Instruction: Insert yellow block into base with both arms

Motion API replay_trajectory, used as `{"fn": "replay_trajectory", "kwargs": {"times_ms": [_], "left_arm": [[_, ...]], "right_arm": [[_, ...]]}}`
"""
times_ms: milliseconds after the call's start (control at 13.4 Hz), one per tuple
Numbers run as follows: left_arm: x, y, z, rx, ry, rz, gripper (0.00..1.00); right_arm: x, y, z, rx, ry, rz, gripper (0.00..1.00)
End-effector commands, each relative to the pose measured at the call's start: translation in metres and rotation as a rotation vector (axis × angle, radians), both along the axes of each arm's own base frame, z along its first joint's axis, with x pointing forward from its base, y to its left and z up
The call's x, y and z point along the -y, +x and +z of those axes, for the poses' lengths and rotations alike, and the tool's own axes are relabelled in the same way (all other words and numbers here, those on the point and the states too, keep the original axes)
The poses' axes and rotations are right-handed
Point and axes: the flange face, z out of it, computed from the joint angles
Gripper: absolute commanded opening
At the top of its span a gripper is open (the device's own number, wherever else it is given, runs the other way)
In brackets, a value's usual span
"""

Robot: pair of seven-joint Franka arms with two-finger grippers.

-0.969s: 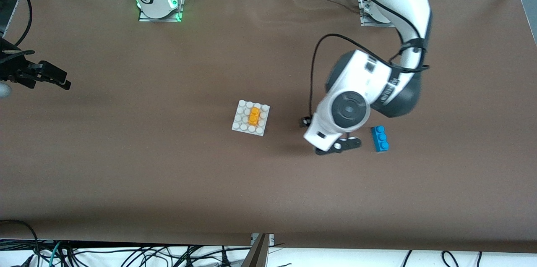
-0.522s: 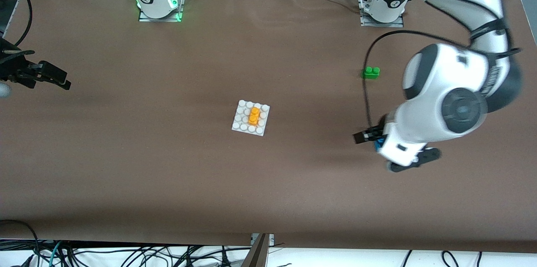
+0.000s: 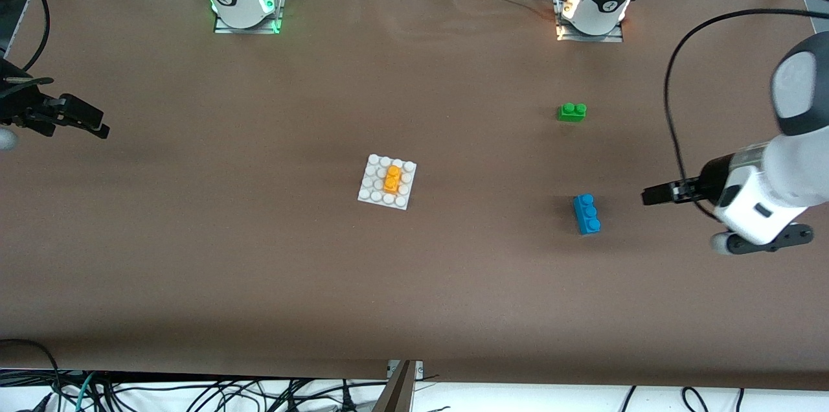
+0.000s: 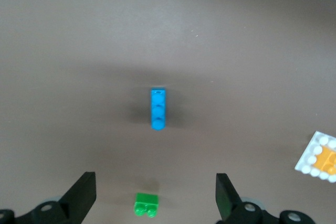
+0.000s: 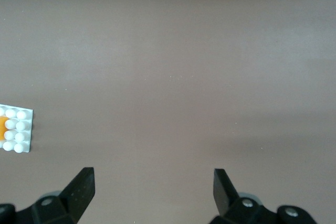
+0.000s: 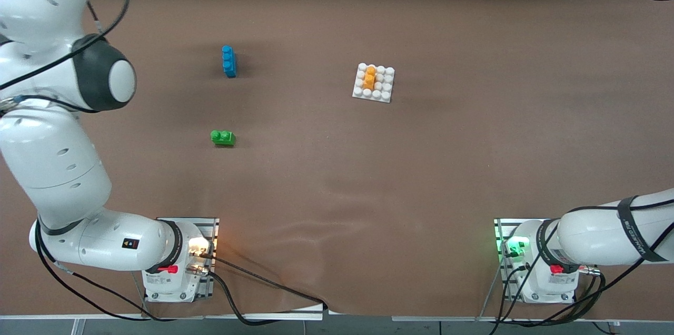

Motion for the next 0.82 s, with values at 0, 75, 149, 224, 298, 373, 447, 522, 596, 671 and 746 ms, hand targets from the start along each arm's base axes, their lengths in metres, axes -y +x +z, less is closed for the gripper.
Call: {"fn": "replay_trajectory", "kwargs": {"times_ms": [0, 75, 149, 224, 298, 373, 447, 522, 596, 671, 746], "left_arm": [[-0.011, -0.047, 0.009, 0.027, 0.004, -0.066, 1.0], [-0.014, -0.055, 0.007, 0.04, 0.021, -0.065, 1.0], [-0.015, -0.061, 0.004, 0.042, 0.024, -0.063, 1.0], [-0.017, -0.065, 0.003, 0.042, 0.028, -0.062, 1.0], [-0.02, -0.073, 0.004, 0.044, 0.054, -0.066, 1.0], [-0.012, -0.081, 0.003, 0.049, 0.065, -0.085, 1.0], [-0.014, -0.086, 0.002, 0.048, 0.074, -0.085, 1.0], [-0.012, -0.088, 0.002, 0.043, 0.077, -0.083, 1.0], [-0.013, -0.089, 0.004, 0.04, 0.083, -0.082, 1.0], [-0.014, -0.091, 0.002, 0.027, 0.091, -0.083, 1.0], [-0.014, -0.092, 0.003, 0.021, 0.091, -0.083, 1.0]], "right_arm": [[0.002, -0.004, 0.004, -0.004, 0.006, 0.006, 1.0], [0.002, -0.004, 0.004, -0.004, 0.007, 0.006, 1.0], [0.002, -0.004, 0.004, -0.004, 0.006, 0.006, 1.0], [0.001, -0.004, 0.004, -0.004, 0.006, 0.009, 1.0], [0.001, -0.004, 0.004, -0.004, 0.006, 0.007, 1.0], [0.0, -0.004, 0.004, -0.003, 0.007, 0.007, 1.0], [0.0, -0.004, 0.004, -0.004, 0.007, 0.009, 1.0], [0.0, -0.004, 0.004, -0.004, 0.007, 0.009, 1.0], [0.0, -0.004, 0.004, -0.002, 0.007, 0.009, 1.0], [0.0, -0.004, 0.004, -0.004, 0.007, 0.009, 1.0], [0.0, -0.004, 0.004, -0.002, 0.007, 0.009, 1.0]]}}
